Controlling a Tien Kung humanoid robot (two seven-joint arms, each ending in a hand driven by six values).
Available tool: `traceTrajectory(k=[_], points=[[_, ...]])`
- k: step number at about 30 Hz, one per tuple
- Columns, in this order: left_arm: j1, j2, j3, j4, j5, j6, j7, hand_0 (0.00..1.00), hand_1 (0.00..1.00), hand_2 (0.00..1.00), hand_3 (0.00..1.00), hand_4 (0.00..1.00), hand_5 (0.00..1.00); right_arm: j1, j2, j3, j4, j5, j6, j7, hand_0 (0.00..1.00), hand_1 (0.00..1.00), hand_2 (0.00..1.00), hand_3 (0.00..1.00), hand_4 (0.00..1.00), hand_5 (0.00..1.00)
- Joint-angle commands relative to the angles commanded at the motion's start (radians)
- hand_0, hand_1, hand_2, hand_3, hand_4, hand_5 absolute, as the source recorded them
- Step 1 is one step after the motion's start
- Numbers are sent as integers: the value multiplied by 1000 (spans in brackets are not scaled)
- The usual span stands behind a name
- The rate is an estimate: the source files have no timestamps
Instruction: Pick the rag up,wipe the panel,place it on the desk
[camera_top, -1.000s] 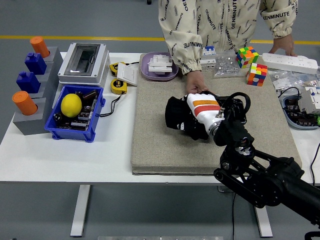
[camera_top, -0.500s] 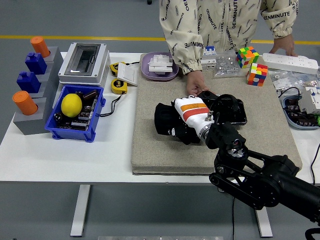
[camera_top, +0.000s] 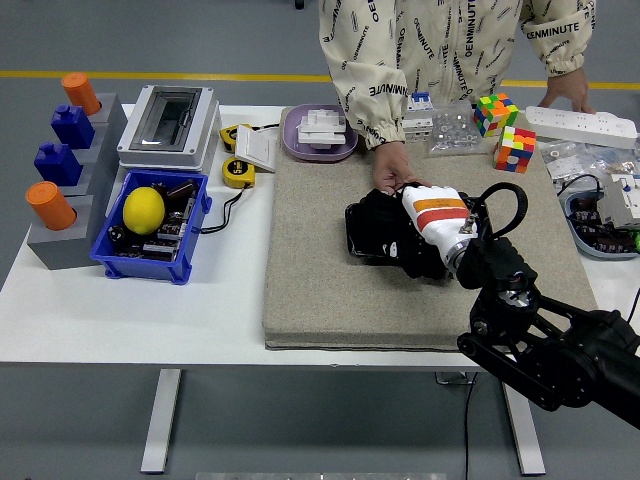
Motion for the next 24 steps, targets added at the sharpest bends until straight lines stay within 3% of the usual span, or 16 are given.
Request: traceTrajectory(k=[14,24], points=[[-4,-3,-13,-2,5,0,-1,652,663,696,580,679,446,1,-123,50,-39,-8,-3,0,400,445,510,521,913,256],[-3,-6,-22,-1,8,0,-1,652,662,695,580,679,446,-15,-176,62,-73,-16,-2,1,400,445,509,521,914,255]])
